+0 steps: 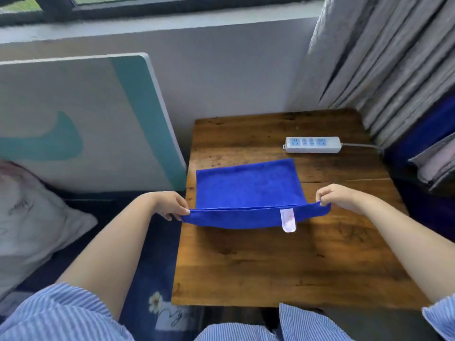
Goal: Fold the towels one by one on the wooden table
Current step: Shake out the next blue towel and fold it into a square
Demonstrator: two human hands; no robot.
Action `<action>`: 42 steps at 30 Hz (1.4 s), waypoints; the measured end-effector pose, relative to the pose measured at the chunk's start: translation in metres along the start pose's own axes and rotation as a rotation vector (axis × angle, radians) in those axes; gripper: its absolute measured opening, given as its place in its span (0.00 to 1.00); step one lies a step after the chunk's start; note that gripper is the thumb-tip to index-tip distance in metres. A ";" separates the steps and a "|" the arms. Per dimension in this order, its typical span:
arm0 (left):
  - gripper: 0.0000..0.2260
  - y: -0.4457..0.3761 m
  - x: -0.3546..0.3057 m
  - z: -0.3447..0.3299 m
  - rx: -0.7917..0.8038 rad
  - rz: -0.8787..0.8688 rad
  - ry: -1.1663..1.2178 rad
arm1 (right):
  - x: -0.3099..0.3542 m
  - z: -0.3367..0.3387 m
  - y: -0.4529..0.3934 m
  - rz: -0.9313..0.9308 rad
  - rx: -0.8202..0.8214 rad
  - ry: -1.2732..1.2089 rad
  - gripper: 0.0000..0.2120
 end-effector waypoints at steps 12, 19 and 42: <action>0.09 -0.028 0.032 -0.047 0.163 0.103 0.171 | -0.025 -0.029 -0.015 -0.258 0.179 -0.147 0.12; 0.08 -0.066 0.012 -0.020 -0.312 -0.115 0.302 | -0.025 -0.016 -0.050 -0.060 -0.228 -0.040 0.10; 0.10 -0.190 0.002 0.009 -0.688 -0.013 0.342 | -0.033 0.008 -0.160 -0.030 -0.518 -0.033 0.09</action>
Point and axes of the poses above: each hand's wrist, its own y-axis away from the middle knuckle, its own z-axis out of the back of the hand, x = y × z, the point moved 1 cm from there along -y, towards the middle knuckle, and after that the axes turned 12 degrees about x, right-handed, at the moved point
